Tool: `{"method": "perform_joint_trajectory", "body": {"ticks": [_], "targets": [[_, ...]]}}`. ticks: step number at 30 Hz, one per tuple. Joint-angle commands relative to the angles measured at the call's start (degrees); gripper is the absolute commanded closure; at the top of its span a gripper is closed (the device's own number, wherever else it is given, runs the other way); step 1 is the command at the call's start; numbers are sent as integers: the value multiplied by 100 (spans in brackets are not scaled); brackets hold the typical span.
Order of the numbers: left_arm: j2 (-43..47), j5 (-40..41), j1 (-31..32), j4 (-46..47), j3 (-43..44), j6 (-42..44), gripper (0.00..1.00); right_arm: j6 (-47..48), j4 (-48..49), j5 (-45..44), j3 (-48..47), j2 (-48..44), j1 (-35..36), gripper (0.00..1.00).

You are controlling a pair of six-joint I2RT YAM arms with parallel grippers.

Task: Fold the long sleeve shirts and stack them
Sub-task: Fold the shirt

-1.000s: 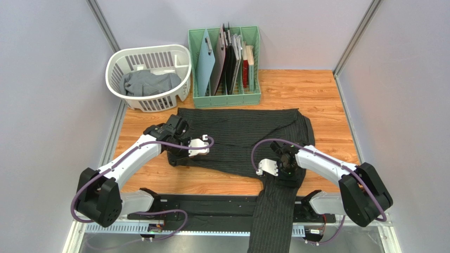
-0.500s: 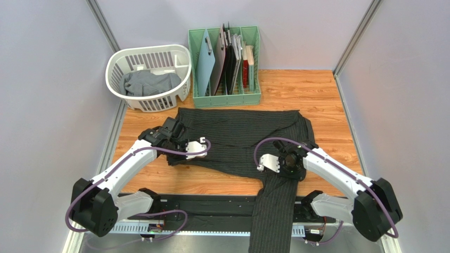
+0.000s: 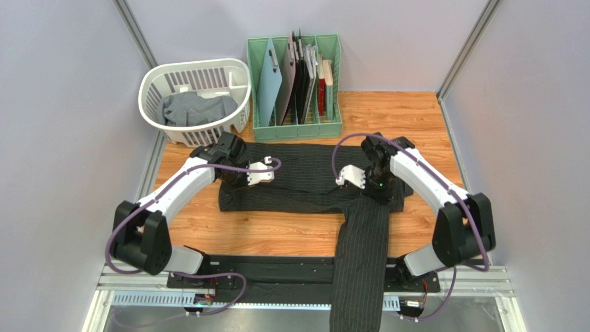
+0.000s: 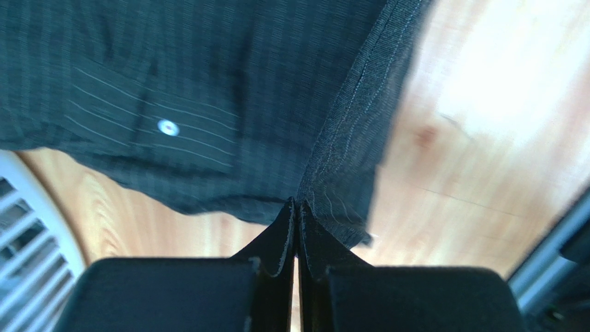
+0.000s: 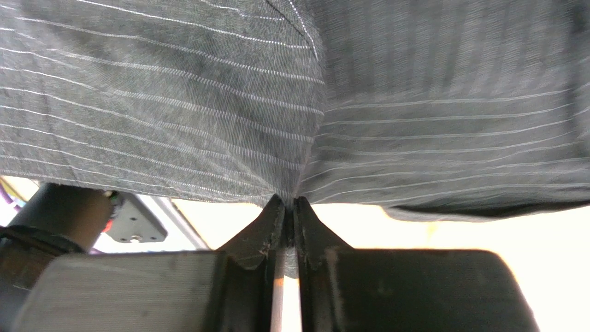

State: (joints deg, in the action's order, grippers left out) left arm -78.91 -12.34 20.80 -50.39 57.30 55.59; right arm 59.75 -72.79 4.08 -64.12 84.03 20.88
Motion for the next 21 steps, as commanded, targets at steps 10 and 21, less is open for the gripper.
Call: {"method": "perform_joint_trajectory", "body": {"ticks": [10, 21], "targets": [[-1354, 205, -444, 583, 757, 111, 93, -304, -393, 682, -1999, 1977, -822, 55], [-740, -505, -1034, 416, 581, -927, 59, -472, -438, 1666, -1175, 984, -2299, 41]]}}
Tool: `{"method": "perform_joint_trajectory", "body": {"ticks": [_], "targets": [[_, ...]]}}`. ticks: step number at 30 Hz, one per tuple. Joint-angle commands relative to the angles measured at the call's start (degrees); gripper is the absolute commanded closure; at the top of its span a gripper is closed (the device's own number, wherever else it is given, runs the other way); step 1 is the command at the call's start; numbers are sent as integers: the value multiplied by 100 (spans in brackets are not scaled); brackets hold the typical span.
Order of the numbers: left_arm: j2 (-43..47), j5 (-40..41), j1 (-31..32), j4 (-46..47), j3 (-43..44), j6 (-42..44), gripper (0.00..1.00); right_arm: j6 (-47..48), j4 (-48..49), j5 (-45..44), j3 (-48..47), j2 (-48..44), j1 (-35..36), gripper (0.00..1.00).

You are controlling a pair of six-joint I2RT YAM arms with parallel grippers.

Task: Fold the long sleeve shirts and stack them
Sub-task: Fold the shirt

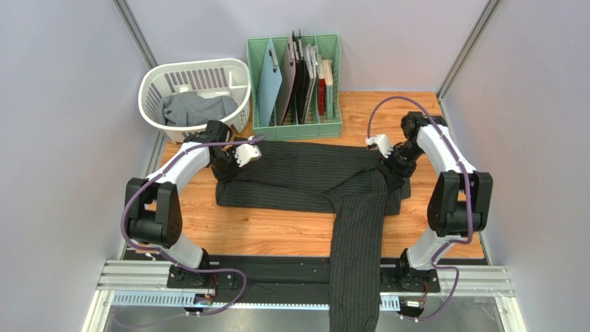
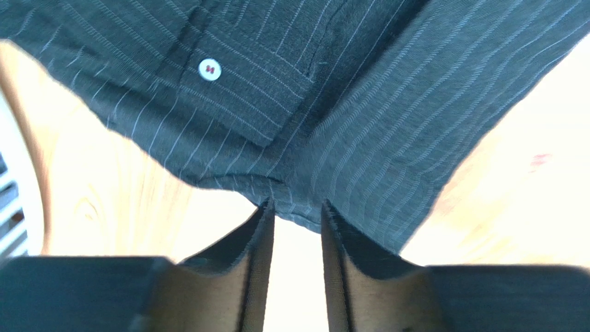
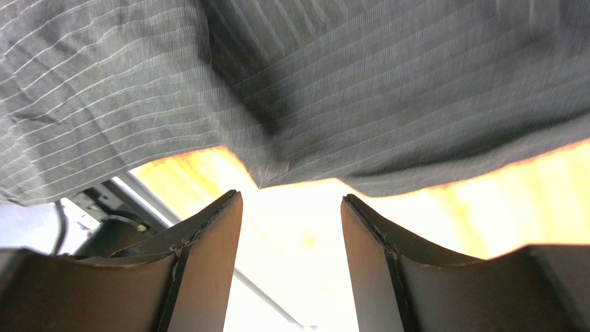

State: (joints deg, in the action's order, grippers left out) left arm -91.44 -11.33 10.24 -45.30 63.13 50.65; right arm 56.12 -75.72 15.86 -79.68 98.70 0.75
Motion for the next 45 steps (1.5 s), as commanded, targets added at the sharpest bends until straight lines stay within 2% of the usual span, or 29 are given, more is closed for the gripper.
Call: {"method": "perform_joint_trajectory", "body": {"ticks": [1, 5, 8, 11, 18, 22, 27, 29, 32, 33, 34, 35, 37, 38, 40, 41, 43, 44, 45], "targets": [[565, -703, 13, -145, 15, -555, 58, -136, 21, 506, 609, -587, -286, 41], [706, -1028, 48, -278, -107, -680, 56, -347, 593, 480, 1094, -632, -286, 43], [768, -941, 171, -112, -379, -680, 56, -514, 1032, 339, 1174, -388, -286, 48], [584, -669, 277, 143, -547, -715, 56, -795, 1384, 199, 1034, -132, -278, 56], [-373, 297, 286, 636, -574, -873, 62, -1384, 1833, -222, 700, 755, -269, 68], [-401, 316, 312, 347, -653, -566, 67, -1419, 1842, -513, 848, 1029, -251, 69], [-68, 535, 382, 258, -1180, -328, 70, -1393, 1851, -584, 1279, 678, -251, 66], [64, 510, 382, 285, -1242, -380, 65, -1446, 1790, -531, 1245, 389, -251, 57], [687, -60, 382, 57, -1032, -512, 57, -1446, 1456, -338, 965, -137, -260, 46], [1141, -471, 382, -22, -953, -582, 54, -1359, 1342, -207, 920, -305, -269, 43], [1372, -675, 382, -162, -752, -609, 47, -1332, 1210, -197, 893, -525, -269, 39], [1609, -843, 382, -216, -654, -661, 35, -1227, 1131, -171, 875, -727, -269, 36], [2251, -1230, 382, -321, -356, -767, 22, -849, 824, 83, 866, -1395, -260, 29], [2445, -1388, 391, -365, -285, -776, 1, -761, 744, 163, 901, -1606, -251, 26], [3033, -1801, 487, -444, -127, -767, 1, -559, 656, 242, 1094, -2151, -147, 22], [3244, -1820, 862, -453, -135, -759, 1, -549, 655, 181, 1173, -2266, -102, 21], [3667, -1199, 1652, -488, -265, -732, 1, -619, 655, 128, 1349, -2372, 64, 21], [3729, -935, 2622, -541, -345, -758, 1, -715, 681, 163, 1385, -2355, 74, 21], [3782, -575, 3093, -576, -424, -933, 1, -812, 725, 268, 1368, -2311, 83, 21]]}}
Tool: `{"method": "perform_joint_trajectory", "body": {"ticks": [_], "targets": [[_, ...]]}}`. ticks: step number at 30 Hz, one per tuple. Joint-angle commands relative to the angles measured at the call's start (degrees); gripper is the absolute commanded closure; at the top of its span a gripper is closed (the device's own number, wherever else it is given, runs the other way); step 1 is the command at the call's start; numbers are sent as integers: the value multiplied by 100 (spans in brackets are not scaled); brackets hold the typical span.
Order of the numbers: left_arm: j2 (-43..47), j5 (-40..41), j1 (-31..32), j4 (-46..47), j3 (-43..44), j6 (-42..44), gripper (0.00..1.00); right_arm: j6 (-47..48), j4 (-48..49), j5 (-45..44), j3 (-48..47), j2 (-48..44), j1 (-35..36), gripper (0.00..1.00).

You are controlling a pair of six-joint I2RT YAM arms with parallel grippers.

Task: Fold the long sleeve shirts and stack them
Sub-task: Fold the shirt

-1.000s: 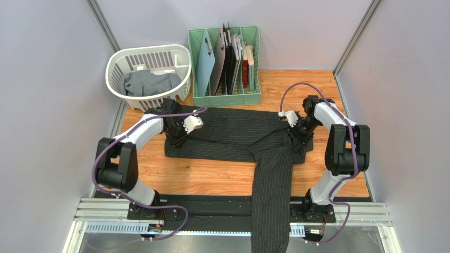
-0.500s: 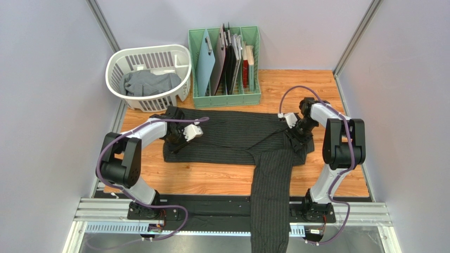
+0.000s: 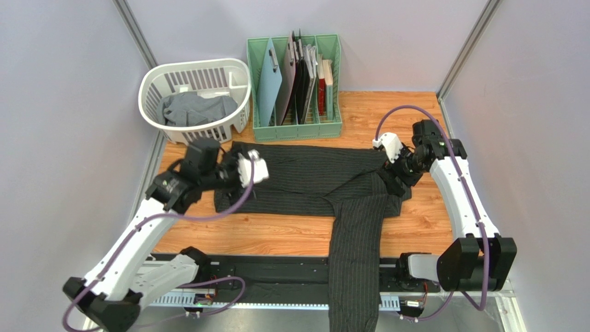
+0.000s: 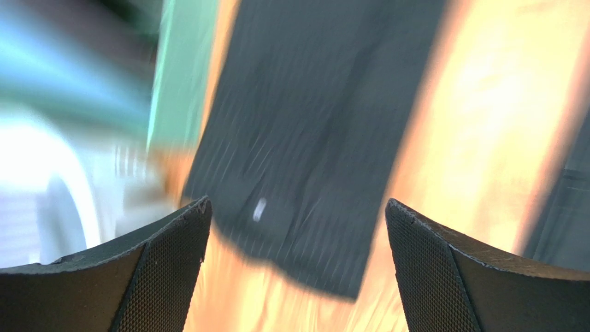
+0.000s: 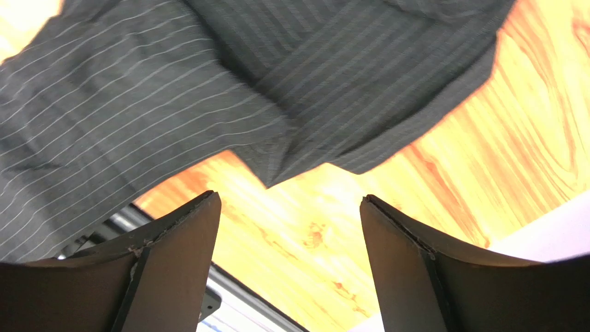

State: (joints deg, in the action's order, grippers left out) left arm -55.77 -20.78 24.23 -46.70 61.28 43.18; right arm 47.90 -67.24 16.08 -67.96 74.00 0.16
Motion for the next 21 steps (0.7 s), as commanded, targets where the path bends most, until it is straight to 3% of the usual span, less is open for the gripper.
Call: {"method": "perform_joint_trajectory", "body": {"ticks": [1, 2, 5, 7, 11, 15, 21], "targets": [[198, 468, 2134, -463, -369, -326, 1, -78, -122, 317, 170, 281, 151, 21], [85, 147, 2600, -472, -397, -545, 1, -297, -96, 439, 135, 334, 168, 21], [-380, -1300, 2701, -419, -283, -862, 1, -640, 62, 615, 108, 493, 177, 21], [-714, -1604, 2981, -201, -12, -1196, 1, -764, 237, 660, 195, 484, 168, 21], [-1882, 95, 5156, 265, 122, -927, 1, -966, 343, 678, 275, 563, 186, 21], [-2586, 363, 5767, 1695, 6, -864, 1, -1011, 335, 511, 293, 590, 186, 21], [-4151, 487, 6322, 2358, 718, -636, 1, -1028, 282, 493, 126, 931, 195, 21]]}}
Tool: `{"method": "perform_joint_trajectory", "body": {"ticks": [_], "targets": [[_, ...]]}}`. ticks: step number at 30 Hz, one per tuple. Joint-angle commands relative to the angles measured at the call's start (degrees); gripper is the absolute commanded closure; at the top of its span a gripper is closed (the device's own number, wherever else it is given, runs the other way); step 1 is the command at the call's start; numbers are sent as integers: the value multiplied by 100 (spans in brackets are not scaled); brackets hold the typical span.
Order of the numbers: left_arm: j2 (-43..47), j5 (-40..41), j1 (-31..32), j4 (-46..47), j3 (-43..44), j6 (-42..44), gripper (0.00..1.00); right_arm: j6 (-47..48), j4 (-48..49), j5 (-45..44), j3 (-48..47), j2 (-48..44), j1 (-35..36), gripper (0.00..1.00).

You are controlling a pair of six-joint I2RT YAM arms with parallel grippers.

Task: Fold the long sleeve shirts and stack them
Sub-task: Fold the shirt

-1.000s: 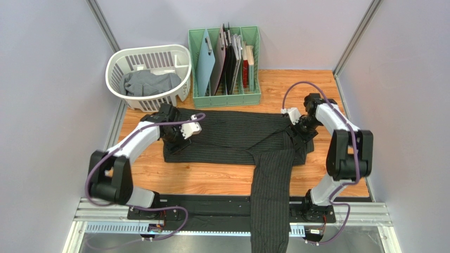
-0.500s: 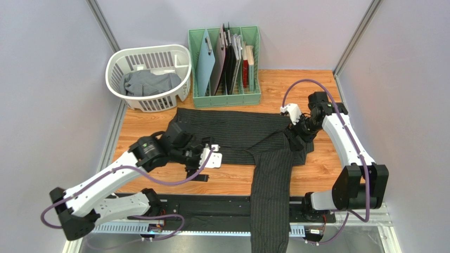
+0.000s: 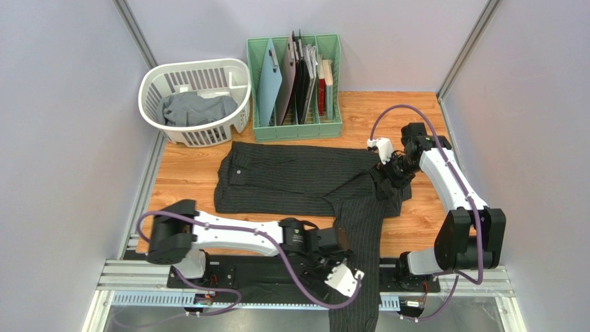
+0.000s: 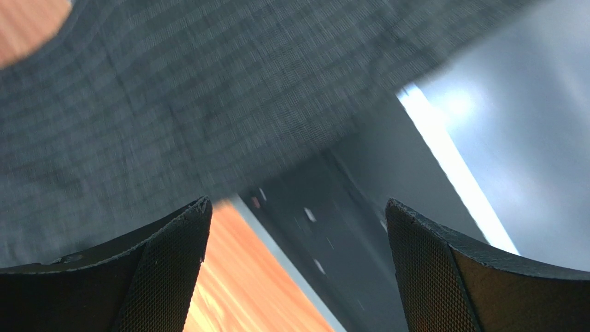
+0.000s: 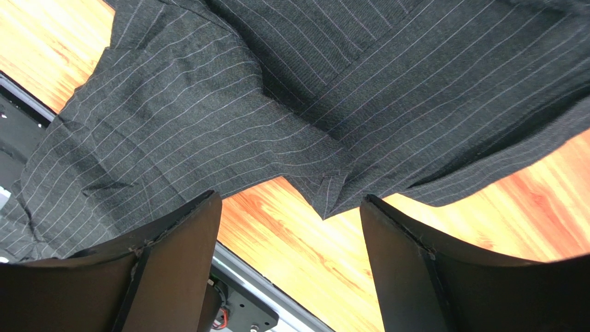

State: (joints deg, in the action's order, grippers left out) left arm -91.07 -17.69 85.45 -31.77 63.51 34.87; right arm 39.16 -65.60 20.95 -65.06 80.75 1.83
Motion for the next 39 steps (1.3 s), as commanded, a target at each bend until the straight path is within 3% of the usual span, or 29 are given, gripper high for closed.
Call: {"method": "perform_joint_trajectory", "body": {"ticks": [1, 6, 9, 11, 12, 14, 20, 26, 27, 28, 29, 30, 32, 39], "targets": [[-893, 187, 365, 839, 566, 378, 1, -171, 109, 23, -200, 309, 28, 21], [-1193, -234, 490, 979, 698, 424, 4, -163, 92, 23, -341, 494, 28, 21], [-1553, -366, 499, 743, 952, 538, 17, -154, 92, 32, -341, 494, 28, 21], [-1809, -323, 490, 672, 997, 635, 29, -128, 74, 15, -332, 468, 28, 21], [-1879, -270, 490, 655, 1015, 652, 43, -128, 65, 6, -332, 468, 20, 21], [-1994, -357, 324, 663, 1006, 521, 52, -66, 30, 6, -315, 416, 20, 21], [-2090, -489, 86, 348, 839, 907, 36, 31, -84, 14, -314, 362, 28, 20], [-2415, -726, -19, -118, 918, 977, 49, 75, -146, 14, -359, 310, 20, 20], [-2459, -762, -80, -380, 1057, 1004, 56, 83, -154, 6, -359, 318, 28, 20], [-2529, -849, -142, -496, 1120, 1021, 57, 109, -154, -3, -367, 327, 28, 20], [-2565, -937, -212, -828, 1285, 1048, 65, 118, -172, -21, -367, 327, 28, 20], [-2591, -1025, -361, -970, 1365, 1057, 81, 127, -163, -29, -367, 345, 28, 20], [-2522, -1043, -528, -1129, 1436, 1013, 100, 171, -181, -38, -367, 371, 28, 20], [-2082, -683, -1555, -1366, 1436, 1223, 100, 215, -181, -65, -376, 424, 20, 20]]}}
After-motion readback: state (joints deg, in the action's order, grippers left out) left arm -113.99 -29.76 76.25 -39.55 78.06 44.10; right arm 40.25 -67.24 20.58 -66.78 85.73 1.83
